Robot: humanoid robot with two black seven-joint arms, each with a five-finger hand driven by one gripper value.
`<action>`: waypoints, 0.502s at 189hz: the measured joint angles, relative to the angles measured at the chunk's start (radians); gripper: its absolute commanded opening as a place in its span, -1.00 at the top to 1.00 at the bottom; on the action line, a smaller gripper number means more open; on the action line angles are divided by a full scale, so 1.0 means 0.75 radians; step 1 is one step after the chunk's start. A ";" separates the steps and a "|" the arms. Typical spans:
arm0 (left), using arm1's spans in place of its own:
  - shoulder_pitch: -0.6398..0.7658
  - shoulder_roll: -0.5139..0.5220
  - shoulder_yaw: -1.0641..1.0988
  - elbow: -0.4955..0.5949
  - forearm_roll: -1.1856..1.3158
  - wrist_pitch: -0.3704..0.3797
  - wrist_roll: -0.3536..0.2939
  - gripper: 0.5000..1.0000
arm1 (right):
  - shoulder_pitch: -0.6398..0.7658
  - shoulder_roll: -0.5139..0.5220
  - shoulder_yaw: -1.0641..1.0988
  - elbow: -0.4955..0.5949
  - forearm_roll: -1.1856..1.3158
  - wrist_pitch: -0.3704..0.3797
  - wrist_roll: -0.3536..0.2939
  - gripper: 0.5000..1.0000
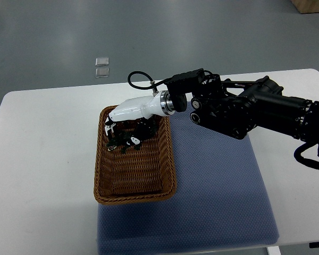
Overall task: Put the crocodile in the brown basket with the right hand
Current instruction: 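Carry the crocodile with the right hand over the wicker basket, then open the right hand to drop the crocodile into the basket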
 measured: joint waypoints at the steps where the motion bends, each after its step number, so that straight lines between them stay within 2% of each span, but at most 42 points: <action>1: 0.000 0.000 0.000 0.000 0.000 0.000 0.000 -1.00 | 0.000 0.000 -0.001 0.000 0.000 0.000 0.000 1.00; 43: 0.000 0.000 0.000 0.000 0.000 0.000 0.000 -1.00 | -0.009 0.001 -0.011 -0.009 -0.001 -0.003 -0.003 0.97; 44: 0.000 0.000 0.000 0.000 0.000 0.000 0.000 -1.00 | -0.010 0.002 -0.011 -0.009 -0.001 -0.003 -0.004 0.90; 46: 0.000 0.000 0.000 0.000 0.000 0.000 0.000 -1.00 | -0.010 0.001 -0.011 -0.009 -0.001 -0.004 -0.004 0.90; 52: 0.000 0.000 0.000 0.000 0.000 0.000 0.000 -1.00 | -0.013 0.002 -0.011 -0.009 -0.001 -0.008 -0.005 0.74; 70: 0.000 0.000 0.000 0.000 0.000 0.000 0.000 -1.00 | -0.026 0.002 -0.010 -0.010 0.001 -0.022 -0.007 0.02; 88: 0.000 0.000 0.000 0.000 0.000 0.001 0.000 -1.00 | -0.035 0.002 -0.008 -0.010 0.009 -0.028 -0.009 -0.36; 95: 0.000 0.000 0.000 0.000 0.000 0.001 0.000 -1.00 | -0.036 0.002 -0.008 -0.010 0.013 -0.028 -0.009 -0.61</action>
